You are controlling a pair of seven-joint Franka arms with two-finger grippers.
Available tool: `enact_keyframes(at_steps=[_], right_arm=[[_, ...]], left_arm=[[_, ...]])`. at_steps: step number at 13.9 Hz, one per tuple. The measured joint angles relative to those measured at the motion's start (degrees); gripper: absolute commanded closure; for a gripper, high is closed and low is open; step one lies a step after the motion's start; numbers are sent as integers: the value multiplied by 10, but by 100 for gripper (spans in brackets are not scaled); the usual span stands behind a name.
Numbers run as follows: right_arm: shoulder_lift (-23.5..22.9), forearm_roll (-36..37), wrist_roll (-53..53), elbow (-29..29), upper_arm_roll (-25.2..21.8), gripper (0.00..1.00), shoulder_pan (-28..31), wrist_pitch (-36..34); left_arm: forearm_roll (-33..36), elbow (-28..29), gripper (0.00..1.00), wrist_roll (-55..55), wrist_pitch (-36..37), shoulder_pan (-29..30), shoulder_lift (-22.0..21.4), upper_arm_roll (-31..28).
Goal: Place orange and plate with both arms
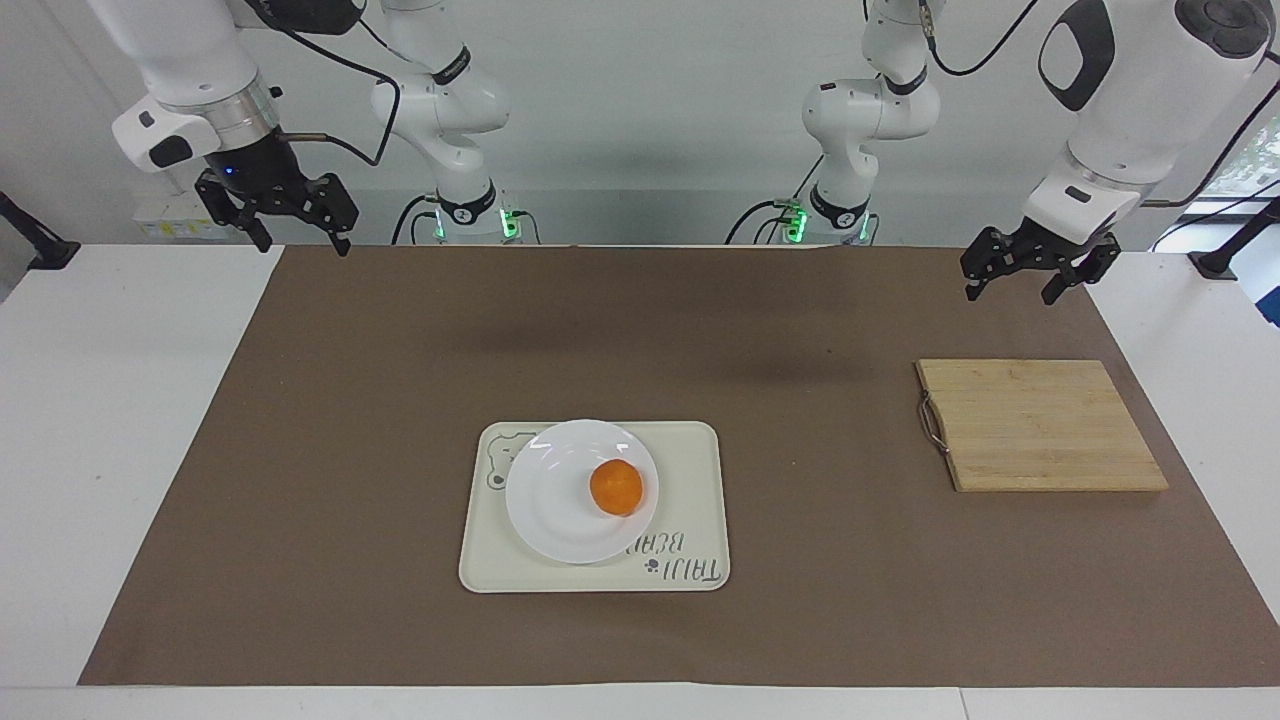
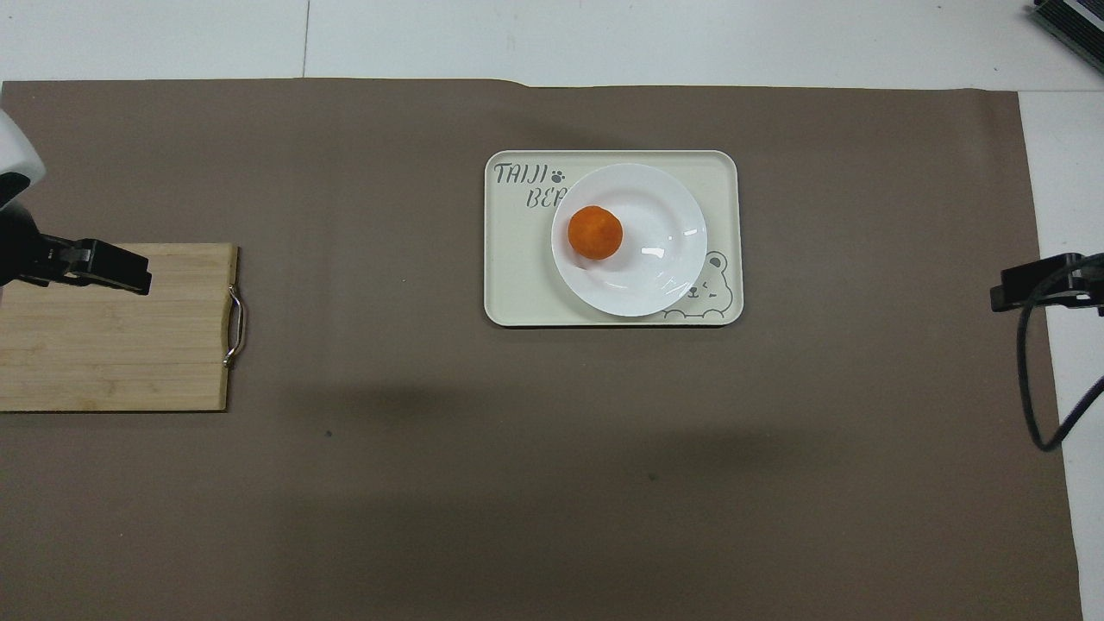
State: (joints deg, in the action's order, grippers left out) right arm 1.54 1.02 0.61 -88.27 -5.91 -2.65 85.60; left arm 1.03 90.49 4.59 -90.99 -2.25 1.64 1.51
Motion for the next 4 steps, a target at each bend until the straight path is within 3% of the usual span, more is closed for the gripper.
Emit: enact_keyframes(at_steps=[4], right_arm=[[0, 0, 0, -1, -2, 0, 0, 0]], left_arm=[[0, 0, 0, 0, 0, 0, 0, 0]])
